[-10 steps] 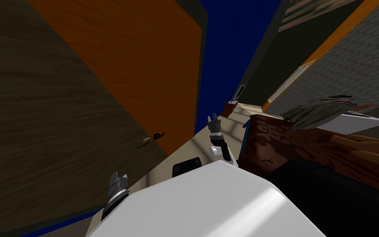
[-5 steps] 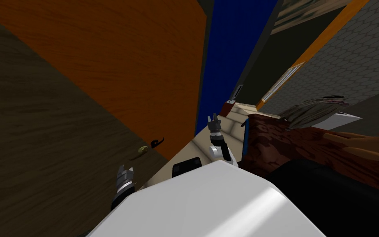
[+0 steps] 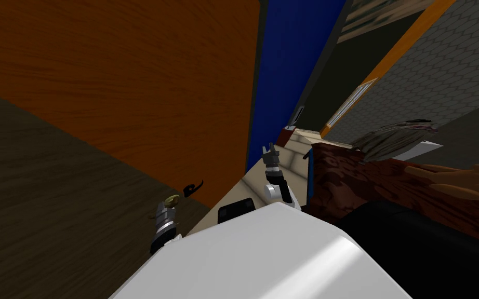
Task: Pull the door open
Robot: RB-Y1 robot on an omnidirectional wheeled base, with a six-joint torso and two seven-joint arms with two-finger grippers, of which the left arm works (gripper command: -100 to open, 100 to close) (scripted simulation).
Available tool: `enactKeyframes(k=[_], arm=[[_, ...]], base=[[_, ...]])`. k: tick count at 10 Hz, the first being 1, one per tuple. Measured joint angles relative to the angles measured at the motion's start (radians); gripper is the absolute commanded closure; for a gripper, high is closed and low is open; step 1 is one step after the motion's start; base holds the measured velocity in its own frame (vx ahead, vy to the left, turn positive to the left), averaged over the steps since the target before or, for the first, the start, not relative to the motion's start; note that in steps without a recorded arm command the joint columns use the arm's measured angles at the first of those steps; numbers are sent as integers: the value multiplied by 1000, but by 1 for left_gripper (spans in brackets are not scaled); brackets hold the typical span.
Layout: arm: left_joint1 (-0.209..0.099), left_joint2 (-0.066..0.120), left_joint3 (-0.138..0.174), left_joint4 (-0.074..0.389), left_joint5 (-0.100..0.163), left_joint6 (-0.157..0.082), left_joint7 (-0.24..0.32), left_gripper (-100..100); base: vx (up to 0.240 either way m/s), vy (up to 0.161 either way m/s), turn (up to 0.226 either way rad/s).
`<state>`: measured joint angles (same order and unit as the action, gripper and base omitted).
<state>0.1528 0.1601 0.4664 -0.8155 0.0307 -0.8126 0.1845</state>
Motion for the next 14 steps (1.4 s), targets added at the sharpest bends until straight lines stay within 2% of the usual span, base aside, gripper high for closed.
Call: enactKeyframes(k=[6, 7, 8, 10, 12, 13, 14], arm=[[0, -2, -1, 5, -1, 0, 0, 100], [5, 4, 4, 9, 3, -4, 1, 100], [-2, 20, 13, 45, 8, -23, 2, 100], [31, 9, 20, 13, 12, -7, -1, 100], [56, 24, 36, 4, 23, 6, -1, 100], [67, 33, 47, 10, 31, 13, -2, -100], [73, 29, 37, -13, 26, 23, 1, -100]], base=[[-27, 2, 18], [-203, -12, 89], [-153, -34, 5], [-134, -25, 81], [-200, -49, 61], [-206, -25, -94], [-203, -68, -118]])
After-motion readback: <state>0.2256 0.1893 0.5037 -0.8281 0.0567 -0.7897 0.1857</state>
